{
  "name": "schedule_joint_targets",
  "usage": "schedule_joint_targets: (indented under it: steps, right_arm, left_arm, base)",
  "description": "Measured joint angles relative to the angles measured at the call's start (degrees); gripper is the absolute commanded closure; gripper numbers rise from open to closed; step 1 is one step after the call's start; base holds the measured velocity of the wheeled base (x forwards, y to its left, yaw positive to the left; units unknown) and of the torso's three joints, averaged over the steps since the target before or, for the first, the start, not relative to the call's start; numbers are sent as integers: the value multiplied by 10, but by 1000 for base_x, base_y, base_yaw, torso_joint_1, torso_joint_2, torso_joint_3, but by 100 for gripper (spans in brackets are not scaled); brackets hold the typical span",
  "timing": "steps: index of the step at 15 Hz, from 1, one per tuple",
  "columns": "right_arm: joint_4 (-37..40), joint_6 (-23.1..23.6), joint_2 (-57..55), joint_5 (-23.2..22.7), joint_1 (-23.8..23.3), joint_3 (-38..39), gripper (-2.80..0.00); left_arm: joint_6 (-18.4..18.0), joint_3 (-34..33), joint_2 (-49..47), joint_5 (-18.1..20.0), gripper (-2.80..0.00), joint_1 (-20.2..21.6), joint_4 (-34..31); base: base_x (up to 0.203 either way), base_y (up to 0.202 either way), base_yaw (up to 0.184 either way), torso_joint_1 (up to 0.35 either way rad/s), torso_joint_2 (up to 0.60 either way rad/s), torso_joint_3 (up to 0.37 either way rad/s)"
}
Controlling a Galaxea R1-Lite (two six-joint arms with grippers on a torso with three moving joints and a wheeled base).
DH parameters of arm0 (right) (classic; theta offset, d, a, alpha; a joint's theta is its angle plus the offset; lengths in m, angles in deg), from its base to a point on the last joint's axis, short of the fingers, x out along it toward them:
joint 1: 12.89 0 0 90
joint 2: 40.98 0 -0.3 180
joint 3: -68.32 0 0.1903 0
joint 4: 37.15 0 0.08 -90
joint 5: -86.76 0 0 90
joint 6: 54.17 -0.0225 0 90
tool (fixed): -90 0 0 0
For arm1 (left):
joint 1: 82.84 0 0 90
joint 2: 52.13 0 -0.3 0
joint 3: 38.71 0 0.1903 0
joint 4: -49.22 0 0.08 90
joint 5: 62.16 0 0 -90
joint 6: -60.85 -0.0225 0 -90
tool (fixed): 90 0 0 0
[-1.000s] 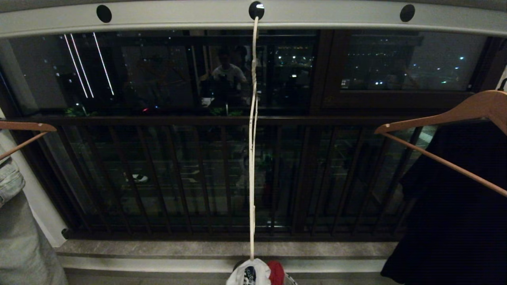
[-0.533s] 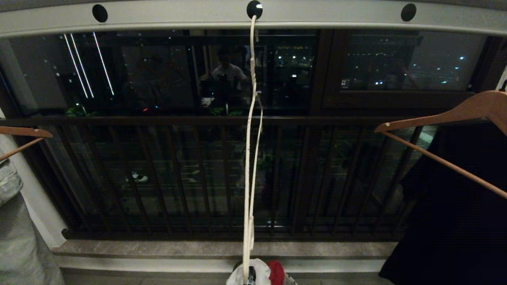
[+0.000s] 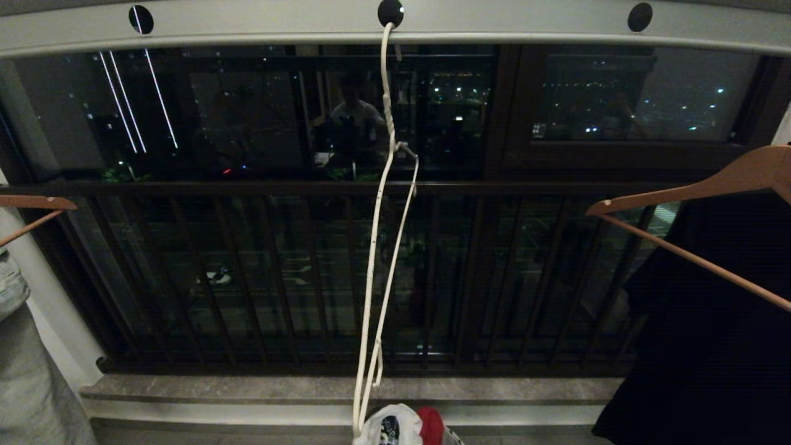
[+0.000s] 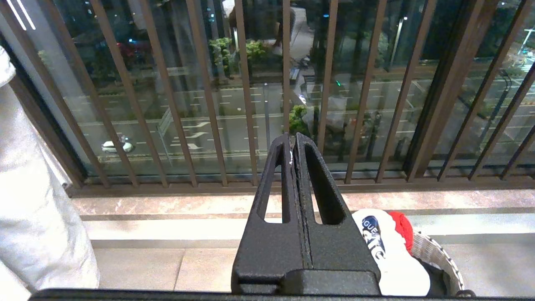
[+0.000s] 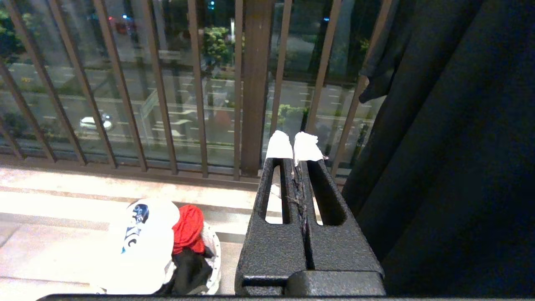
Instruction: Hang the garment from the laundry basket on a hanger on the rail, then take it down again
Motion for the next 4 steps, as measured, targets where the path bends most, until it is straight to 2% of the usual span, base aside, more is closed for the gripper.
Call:
schedule_joint_targets:
  steps: [4]
  right_arm:
    - [0, -1, 0, 0, 0, 0, 0]
  left_arm:
    - [0, 0, 0, 0, 0, 0, 0]
  base:
    - [0, 0, 0, 0, 0, 0]
